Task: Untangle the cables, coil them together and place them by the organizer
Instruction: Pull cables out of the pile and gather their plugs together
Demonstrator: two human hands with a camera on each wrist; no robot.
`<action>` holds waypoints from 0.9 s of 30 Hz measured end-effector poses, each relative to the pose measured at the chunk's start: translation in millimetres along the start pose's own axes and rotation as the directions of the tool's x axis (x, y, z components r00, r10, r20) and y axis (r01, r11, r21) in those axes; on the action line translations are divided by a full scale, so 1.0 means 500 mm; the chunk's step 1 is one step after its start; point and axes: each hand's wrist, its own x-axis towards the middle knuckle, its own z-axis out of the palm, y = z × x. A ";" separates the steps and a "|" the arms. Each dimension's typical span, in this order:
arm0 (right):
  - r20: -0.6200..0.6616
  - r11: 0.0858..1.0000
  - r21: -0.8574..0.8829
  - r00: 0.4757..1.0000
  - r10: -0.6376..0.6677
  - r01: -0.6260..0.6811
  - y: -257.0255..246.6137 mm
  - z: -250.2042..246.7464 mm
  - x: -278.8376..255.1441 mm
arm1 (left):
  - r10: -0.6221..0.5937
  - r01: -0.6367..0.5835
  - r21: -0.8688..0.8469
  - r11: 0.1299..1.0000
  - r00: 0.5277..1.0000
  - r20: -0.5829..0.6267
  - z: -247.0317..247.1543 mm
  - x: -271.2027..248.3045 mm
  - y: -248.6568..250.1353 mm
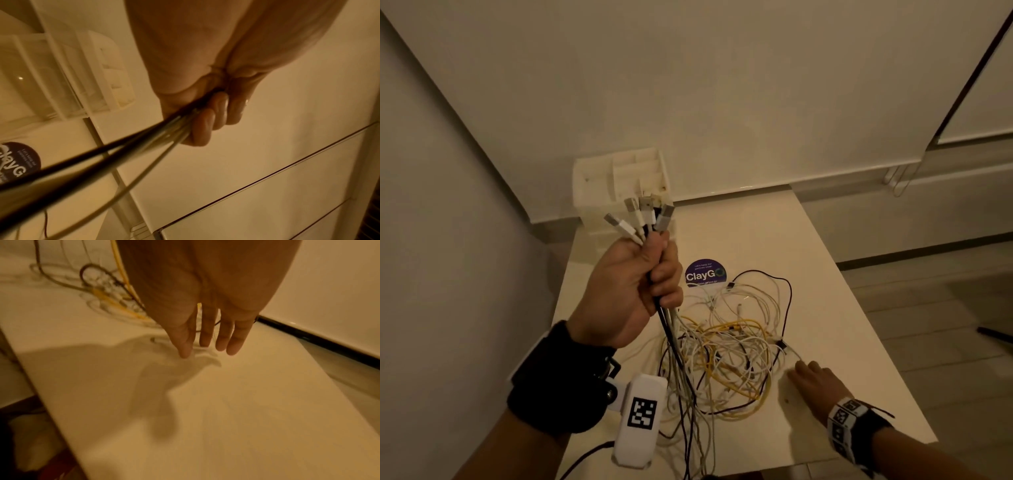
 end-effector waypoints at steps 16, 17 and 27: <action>-0.266 -0.058 0.943 0.847 0.461 0.328 -0.030 -0.366 0.007 | -0.053 0.049 -0.024 0.998 0.976 -0.210 0.000 0.084 -0.052; -0.209 -0.215 0.922 0.880 0.426 0.323 -0.045 -0.396 0.005 | -0.058 0.055 -0.020 0.998 0.974 -0.221 0.002 0.092 -0.056; -0.463 -0.222 0.818 0.836 0.296 0.531 -0.195 -0.537 -0.009 | -0.033 0.098 0.232 0.968 0.963 -0.269 0.024 0.105 -0.057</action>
